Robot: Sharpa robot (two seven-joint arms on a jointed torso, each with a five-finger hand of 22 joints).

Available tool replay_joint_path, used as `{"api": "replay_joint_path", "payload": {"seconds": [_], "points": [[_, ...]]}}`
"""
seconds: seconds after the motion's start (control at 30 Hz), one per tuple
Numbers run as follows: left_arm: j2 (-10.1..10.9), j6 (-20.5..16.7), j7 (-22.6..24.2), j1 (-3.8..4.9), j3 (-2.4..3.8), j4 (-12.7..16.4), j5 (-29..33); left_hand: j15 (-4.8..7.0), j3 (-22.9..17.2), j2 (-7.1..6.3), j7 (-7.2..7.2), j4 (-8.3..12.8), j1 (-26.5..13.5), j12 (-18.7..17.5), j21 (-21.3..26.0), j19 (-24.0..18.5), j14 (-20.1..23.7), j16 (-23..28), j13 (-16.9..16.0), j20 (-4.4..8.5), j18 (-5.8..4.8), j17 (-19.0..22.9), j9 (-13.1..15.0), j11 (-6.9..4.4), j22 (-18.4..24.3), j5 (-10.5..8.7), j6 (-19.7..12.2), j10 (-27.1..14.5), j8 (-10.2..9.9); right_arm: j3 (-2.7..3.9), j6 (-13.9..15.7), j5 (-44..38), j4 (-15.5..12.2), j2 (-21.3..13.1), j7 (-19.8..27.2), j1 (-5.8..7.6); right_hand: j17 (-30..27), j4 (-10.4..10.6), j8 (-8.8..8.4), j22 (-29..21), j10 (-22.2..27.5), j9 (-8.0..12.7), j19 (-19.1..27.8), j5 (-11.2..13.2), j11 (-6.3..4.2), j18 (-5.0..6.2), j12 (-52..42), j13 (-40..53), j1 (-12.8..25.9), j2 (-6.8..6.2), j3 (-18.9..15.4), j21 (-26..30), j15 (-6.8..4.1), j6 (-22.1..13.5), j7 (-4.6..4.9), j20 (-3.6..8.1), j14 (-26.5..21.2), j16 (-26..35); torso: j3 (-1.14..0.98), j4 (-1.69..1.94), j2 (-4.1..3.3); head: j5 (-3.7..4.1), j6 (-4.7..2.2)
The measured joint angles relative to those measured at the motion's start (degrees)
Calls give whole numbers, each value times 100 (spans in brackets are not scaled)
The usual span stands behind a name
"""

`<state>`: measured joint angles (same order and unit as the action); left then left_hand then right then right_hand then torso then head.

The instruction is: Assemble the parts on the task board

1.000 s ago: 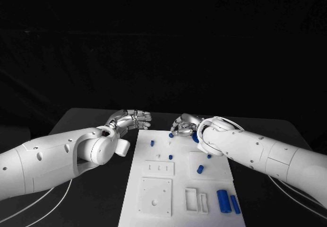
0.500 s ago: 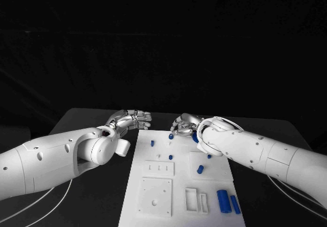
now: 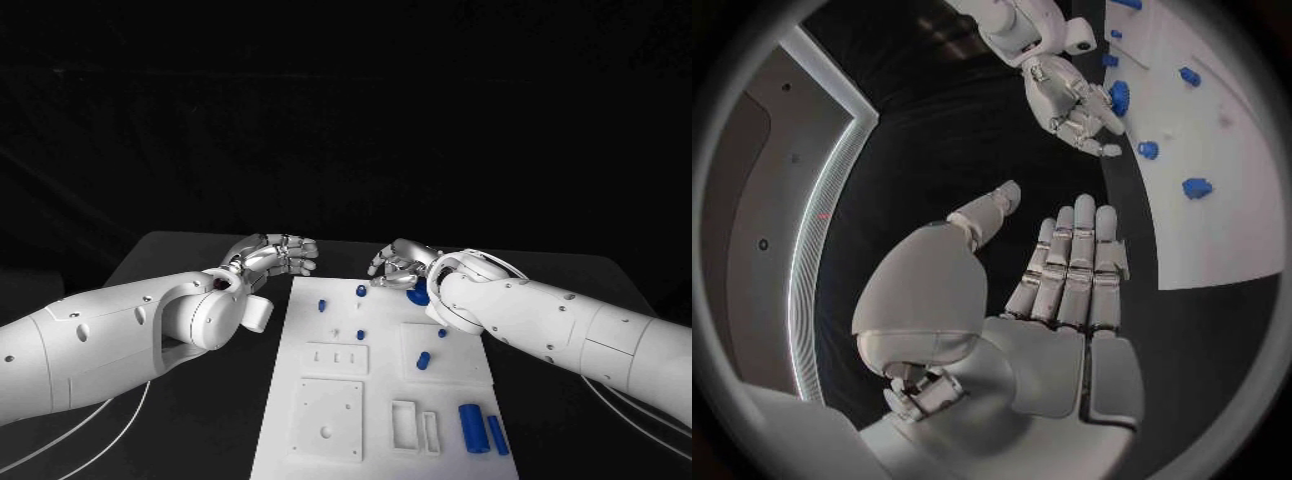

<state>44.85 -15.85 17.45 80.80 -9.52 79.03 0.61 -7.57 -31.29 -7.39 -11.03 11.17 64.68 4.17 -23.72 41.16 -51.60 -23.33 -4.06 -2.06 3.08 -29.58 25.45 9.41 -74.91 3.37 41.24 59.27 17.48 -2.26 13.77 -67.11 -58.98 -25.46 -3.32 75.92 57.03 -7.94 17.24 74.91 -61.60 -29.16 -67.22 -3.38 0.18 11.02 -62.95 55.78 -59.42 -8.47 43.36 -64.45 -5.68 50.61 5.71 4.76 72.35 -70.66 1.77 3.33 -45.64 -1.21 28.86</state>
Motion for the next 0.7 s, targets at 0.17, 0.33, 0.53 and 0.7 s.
{"api": "replay_joint_path", "payload": {"seconds": [0.17,0.33,0.53,0.7], "points": [[7,4,1,0,-1,-94,0,0,0,0,0,0,0,0,0,0,0,0,0,0,-1,-8,0,21,0,0,0,21,0,89,128,21,-351,-334,154,46,8,-483,-76,0,0,47,-1,-368,0,-1,-28,-45,57,-59,-656,1,48,-64,65,1,-11,25,-13,-16,7,-13,-30],[34,6,9,-1,-1,-184,0,0,0,0,6,0,0,0,-22,0,0,0,-7,0,-3,-15,0,9,1,0,6,92,0,123,168,-33,-684,-744,256,146,15,-818,-112,0,1,74,0,-518,0,-2,-28,-89,46,-70,-991,1,53,-93,93,1,-16,59,-32,-43,19,-16,-63],[31,16,19,0,-2,-241,-2,0,0,0,-1,0,0,54,-23,0,0,26,-33,0,-6,-34,0,-41,-4,0,41,246,0,124,120,-484,-700,-1048,273,183,27,-867,-149,0,32,107,20,-595,12,-44,-85,-94,-101,-218,-1249,4,90,-141,141,17,-11,60,-74,-103,44,-29,-93],[27,38,30,0,-3,-238,-14,0,0,0,-1,0,0,88,-23,0,0,26,-34,0,-7,-34,0,-21,-3,0,41,266,0,121,60,-992,-575,-1140,271,183,41,-866,-209,0,54,138,40,-683,31,-88,-111,-94,-154,-270,-1453,29,91,-199,199,36,-12,61,-110,-153,58,-38,-110]]}}
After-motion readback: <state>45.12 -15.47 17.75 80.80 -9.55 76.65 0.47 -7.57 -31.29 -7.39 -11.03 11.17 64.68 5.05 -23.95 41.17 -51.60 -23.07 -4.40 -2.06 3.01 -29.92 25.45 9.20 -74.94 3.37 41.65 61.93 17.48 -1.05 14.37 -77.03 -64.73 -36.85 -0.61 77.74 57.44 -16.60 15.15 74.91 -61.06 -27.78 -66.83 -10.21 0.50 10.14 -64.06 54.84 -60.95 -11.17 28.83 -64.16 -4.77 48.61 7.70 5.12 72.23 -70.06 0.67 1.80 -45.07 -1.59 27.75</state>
